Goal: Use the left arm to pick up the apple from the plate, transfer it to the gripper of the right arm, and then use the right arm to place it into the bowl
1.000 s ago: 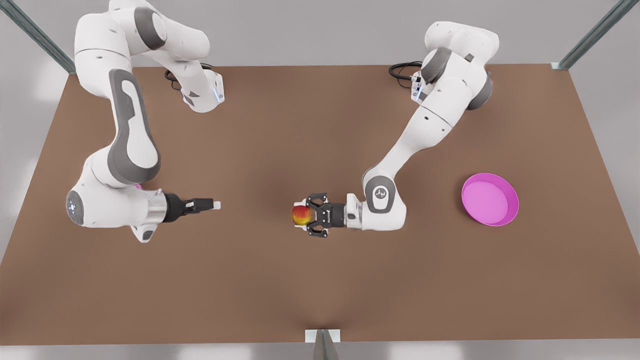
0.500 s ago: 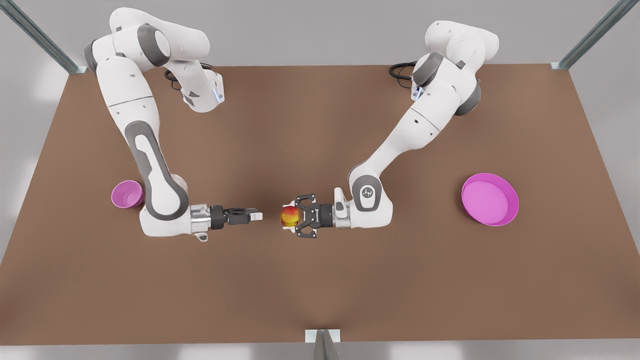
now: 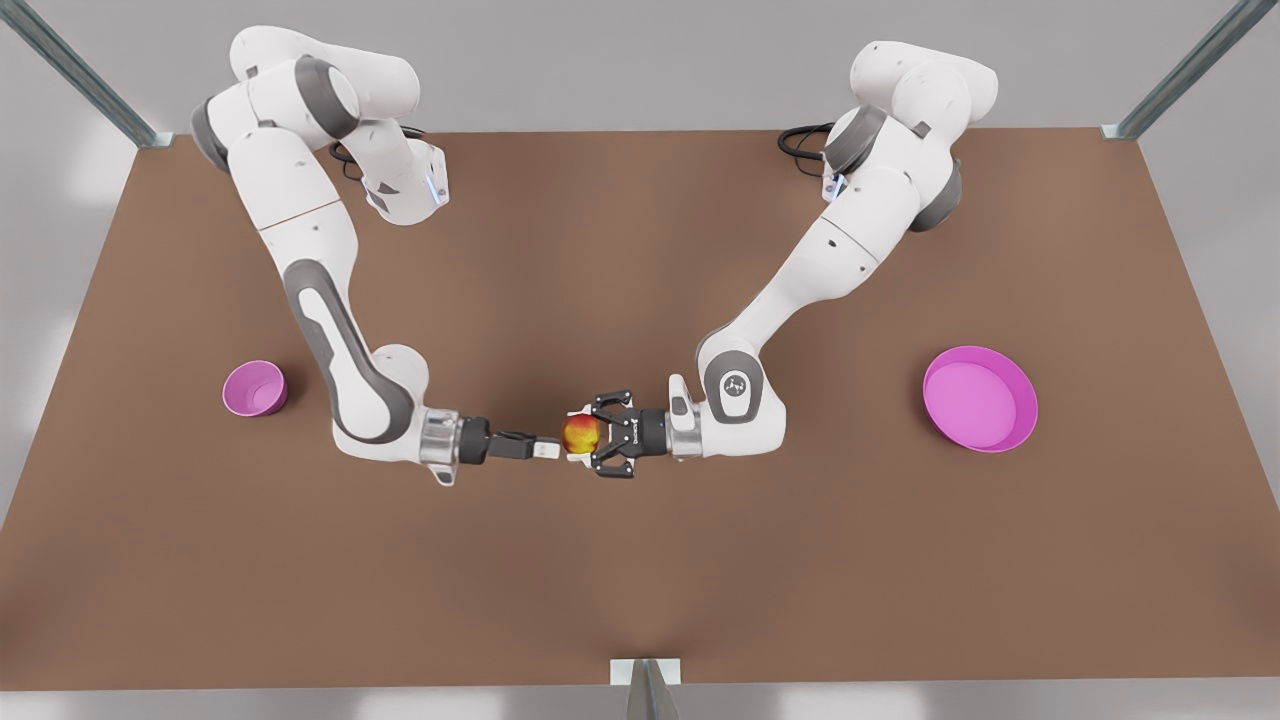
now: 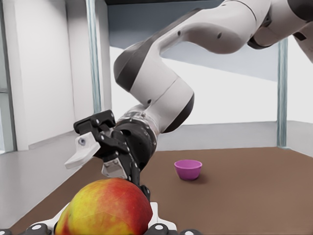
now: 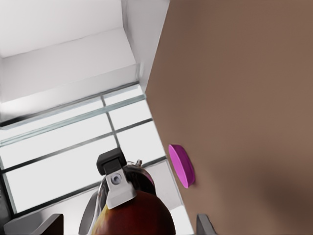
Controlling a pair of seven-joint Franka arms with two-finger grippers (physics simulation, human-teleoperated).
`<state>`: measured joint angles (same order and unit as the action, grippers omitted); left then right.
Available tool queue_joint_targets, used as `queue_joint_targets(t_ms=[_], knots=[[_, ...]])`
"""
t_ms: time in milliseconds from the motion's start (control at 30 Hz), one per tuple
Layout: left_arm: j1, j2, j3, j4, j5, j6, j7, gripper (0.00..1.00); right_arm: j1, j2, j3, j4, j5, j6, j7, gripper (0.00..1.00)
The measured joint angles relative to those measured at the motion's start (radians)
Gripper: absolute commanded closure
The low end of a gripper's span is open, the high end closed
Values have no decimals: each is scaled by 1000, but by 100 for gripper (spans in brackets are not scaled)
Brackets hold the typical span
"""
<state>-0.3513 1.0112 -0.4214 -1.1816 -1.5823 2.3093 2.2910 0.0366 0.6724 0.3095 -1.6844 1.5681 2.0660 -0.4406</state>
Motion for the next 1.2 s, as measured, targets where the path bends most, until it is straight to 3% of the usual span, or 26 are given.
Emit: queue_joint_targets(t_ms=[1200], knots=[[3, 1, 2, -2, 1, -1, 136, 30, 40, 16, 49, -13, 73, 26, -281, 0]])
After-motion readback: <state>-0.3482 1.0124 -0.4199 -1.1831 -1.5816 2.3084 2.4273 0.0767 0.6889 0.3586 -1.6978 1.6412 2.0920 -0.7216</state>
